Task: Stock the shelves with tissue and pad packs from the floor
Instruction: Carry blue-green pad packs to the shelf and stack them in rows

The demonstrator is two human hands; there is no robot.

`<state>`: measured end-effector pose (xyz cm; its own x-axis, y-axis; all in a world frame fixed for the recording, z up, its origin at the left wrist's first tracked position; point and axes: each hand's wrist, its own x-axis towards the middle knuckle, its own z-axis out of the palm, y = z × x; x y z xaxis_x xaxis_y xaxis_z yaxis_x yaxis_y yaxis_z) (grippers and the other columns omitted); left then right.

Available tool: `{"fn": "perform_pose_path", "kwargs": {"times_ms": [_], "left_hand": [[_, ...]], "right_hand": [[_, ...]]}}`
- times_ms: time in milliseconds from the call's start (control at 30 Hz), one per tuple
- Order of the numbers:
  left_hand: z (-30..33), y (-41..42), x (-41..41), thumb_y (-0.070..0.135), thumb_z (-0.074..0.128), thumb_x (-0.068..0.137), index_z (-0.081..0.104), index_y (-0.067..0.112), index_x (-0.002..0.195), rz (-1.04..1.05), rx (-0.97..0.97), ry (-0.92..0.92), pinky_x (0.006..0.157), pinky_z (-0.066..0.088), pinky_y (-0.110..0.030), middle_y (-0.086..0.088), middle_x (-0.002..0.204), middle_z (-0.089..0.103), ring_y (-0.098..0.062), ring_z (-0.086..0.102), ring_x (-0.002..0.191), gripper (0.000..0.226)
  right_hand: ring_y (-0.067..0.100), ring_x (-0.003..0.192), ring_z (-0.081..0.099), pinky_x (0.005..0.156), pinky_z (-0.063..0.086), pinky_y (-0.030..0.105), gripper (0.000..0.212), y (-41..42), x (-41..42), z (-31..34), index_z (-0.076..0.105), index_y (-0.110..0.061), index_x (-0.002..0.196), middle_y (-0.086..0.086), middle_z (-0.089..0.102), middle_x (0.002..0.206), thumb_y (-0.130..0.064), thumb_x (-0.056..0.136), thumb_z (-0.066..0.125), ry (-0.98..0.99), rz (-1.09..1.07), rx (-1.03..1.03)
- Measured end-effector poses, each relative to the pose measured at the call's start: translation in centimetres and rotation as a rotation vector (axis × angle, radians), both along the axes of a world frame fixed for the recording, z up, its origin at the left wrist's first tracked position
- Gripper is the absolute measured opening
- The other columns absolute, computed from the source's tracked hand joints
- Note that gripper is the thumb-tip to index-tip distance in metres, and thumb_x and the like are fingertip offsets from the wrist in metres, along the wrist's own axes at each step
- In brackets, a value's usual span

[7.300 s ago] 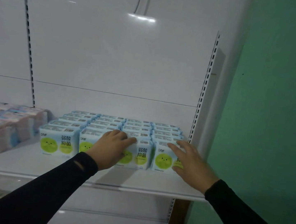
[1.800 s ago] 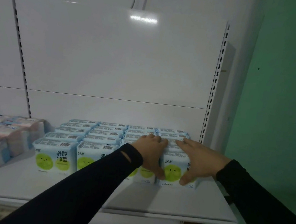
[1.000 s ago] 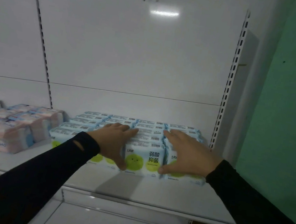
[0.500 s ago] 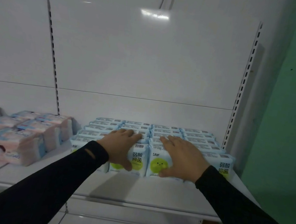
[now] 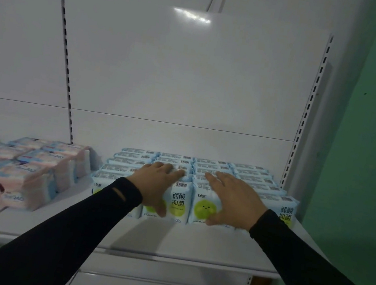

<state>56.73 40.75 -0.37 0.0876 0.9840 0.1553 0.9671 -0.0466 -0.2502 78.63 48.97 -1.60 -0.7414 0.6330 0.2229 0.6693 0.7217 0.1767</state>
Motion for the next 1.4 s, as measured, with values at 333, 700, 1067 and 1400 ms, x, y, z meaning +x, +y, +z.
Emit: {"fn": "perform_pose_path", "kwargs": {"times_ms": [333, 700, 1067, 1400], "left_hand": [[1.5, -3.6, -3.0, 0.062, 0.076, 0.062, 0.008, 0.023, 0.152, 0.028, 0.058, -0.124, 0.115, 0.021, -0.034, -0.002, 0.156, 0.022, -0.023, 0.022, 0.14, 0.12], [-0.4, -8.1, -11.1, 0.051, 0.082, 0.059, 0.005, 0.024, 0.152, 0.216, -0.038, -0.195, 0.112, 0.028, -0.039, -0.003, 0.151, 0.023, -0.026, 0.027, 0.136, 0.124], [-1.1, -6.3, -11.9, 0.038, 0.08, 0.065, 0.013, 0.02, 0.149, 0.144, 0.006, -0.186, 0.102, 0.041, -0.039, -0.009, 0.138, 0.036, -0.029, 0.042, 0.123, 0.109], [-1.1, -5.4, -10.3, 0.079, 0.058, 0.065, 0.007, 0.037, 0.149, 0.092, 0.02, -0.117, 0.113, 0.022, -0.053, -0.003, 0.156, 0.02, -0.032, 0.019, 0.14, 0.106]], "right_hand": [[0.019, 0.146, 0.011, 0.118, 0.018, 0.036, 0.112, -4.0, -2.1, 1.2, 0.0, -0.026, 0.153, 0.002, 0.008, 0.16, -0.08, 0.071, 0.054, 0.134, 0.119, -0.03], [0.023, 0.146, 0.014, 0.117, 0.018, 0.039, 0.102, -7.7, -12.0, 0.6, 0.009, -0.02, 0.153, 0.009, 0.014, 0.159, -0.072, 0.078, 0.054, 0.117, 0.209, -0.068], [0.027, 0.144, 0.017, 0.117, 0.019, 0.043, 0.123, -5.2, -12.3, 0.4, 0.002, -0.02, 0.152, 0.009, 0.014, 0.159, -0.067, 0.063, 0.072, -0.029, 0.018, -0.037], [0.026, 0.144, 0.017, 0.117, 0.019, 0.045, 0.123, -4.8, -12.6, 0.0, 0.003, -0.021, 0.152, 0.008, 0.014, 0.159, -0.067, 0.062, 0.072, -0.038, 0.017, -0.032]]}}
